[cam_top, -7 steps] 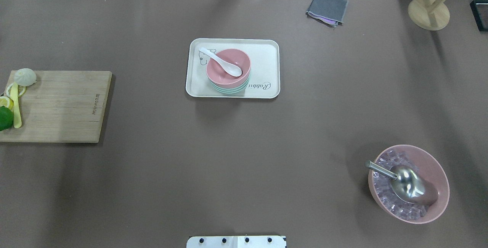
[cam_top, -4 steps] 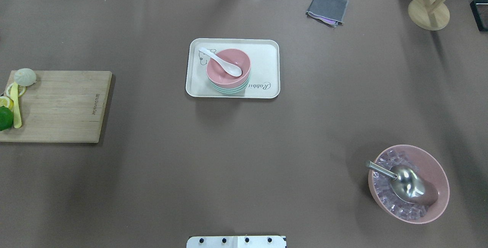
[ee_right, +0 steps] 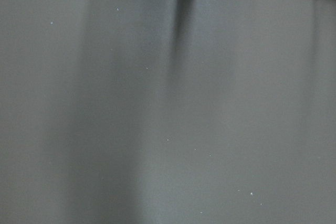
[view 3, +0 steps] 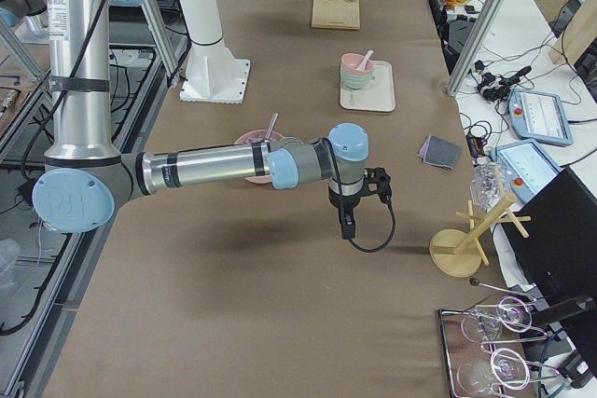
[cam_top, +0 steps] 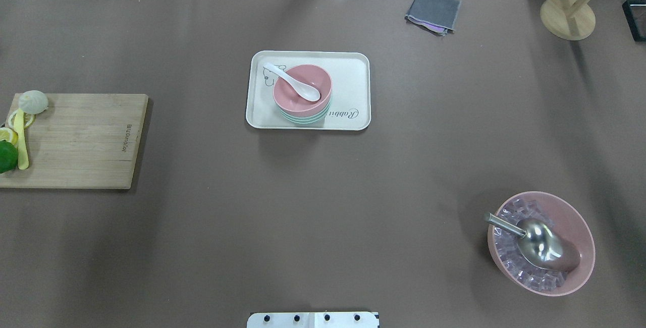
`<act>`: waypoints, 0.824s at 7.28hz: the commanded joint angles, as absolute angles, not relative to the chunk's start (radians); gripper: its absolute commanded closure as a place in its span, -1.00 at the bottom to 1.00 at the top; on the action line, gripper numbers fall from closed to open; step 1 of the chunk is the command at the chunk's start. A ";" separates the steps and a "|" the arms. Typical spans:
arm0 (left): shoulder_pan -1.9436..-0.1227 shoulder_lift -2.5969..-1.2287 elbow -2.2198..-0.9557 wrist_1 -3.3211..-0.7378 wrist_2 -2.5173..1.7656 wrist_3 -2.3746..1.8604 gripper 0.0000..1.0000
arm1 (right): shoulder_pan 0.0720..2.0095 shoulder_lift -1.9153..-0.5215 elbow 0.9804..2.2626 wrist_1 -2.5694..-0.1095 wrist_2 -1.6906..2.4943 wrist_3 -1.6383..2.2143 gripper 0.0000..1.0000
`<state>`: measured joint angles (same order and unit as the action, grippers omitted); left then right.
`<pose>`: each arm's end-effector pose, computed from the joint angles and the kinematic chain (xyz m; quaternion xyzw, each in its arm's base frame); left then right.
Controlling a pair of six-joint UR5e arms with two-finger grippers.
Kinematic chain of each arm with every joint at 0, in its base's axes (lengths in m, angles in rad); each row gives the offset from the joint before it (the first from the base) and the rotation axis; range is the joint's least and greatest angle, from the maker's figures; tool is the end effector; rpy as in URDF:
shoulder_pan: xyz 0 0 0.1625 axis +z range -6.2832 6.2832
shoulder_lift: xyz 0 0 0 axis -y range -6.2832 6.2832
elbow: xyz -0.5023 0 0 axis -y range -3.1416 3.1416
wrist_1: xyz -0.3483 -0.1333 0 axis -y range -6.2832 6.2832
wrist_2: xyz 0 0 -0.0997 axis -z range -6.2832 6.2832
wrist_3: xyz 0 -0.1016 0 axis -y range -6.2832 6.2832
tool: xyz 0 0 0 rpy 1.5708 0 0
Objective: Stack pink bowl on green and place spoon
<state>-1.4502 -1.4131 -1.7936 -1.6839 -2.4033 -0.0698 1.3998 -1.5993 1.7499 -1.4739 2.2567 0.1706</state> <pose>-0.0121 -0.3832 0.6855 0.0427 0.4086 0.0591 0.9098 -0.0079 -0.4512 0.6641 0.0578 -0.3486 -0.0417 0.9346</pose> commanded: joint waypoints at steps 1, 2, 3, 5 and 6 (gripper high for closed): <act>-1.453 -1.388 -1.796 -1.704 -2.407 -0.064 -0.97 | 1.379 -1.556 1.735 -1.477 2.255 0.335 -1.00; -1.451 -1.381 -1.787 -1.756 -2.405 -0.071 -0.97 | 1.379 -1.537 1.709 -1.476 2.264 0.337 -1.00; -1.451 -1.361 -1.801 -1.787 -2.405 -0.072 -0.97 | 1.379 -1.529 1.709 -1.479 2.267 0.334 -1.00; -1.448 -1.371 -1.810 -1.813 -2.424 -0.074 -0.97 | 1.379 -1.539 1.720 -1.474 2.275 0.328 -1.00; -1.448 -1.362 -1.810 -1.816 -2.427 -0.074 -0.97 | 1.379 -1.540 1.721 -1.468 2.279 0.325 -1.00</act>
<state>-1.4489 -1.3665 -1.8074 -1.8056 -2.4192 -0.0733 1.3791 -1.5377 1.7175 -1.4737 2.2739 0.3279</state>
